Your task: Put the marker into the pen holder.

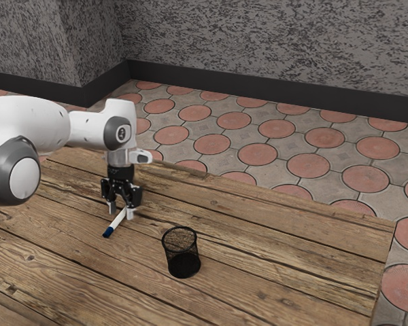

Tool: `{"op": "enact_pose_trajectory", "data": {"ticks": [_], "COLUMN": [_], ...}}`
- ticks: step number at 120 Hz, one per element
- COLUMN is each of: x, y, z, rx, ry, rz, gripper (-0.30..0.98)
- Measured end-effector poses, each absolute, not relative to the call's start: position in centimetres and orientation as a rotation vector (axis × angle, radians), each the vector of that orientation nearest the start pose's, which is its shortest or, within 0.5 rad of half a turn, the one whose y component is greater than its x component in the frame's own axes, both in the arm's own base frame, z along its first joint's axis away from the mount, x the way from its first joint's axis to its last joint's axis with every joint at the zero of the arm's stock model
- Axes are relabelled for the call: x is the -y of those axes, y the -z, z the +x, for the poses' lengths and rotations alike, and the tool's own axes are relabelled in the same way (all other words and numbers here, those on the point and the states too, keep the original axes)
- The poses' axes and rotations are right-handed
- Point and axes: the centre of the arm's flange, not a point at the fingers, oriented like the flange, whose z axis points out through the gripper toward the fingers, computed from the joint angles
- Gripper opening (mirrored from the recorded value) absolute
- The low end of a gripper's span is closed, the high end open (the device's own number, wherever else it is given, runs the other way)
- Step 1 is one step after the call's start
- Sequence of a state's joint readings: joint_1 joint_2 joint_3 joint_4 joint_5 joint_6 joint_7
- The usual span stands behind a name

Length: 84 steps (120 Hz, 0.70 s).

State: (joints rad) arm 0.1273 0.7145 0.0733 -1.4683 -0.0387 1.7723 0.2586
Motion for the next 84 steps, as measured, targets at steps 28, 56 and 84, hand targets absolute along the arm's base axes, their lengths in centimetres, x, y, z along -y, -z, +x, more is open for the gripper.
{"op": "enact_pose_trajectory", "data": {"ticks": [28,56,84], "x": [-12.51,-12.53,-12.45], "y": [-23.36,-23.48,-23.98], "z": [66.04,66.15,66.32], "rx": [-0.119,-0.138,-0.156], "ry": [-0.612,-0.598,-0.572], "rz": [-3.14,-3.14,-3.132], "gripper": [0.33,0.06,-0.07]}}
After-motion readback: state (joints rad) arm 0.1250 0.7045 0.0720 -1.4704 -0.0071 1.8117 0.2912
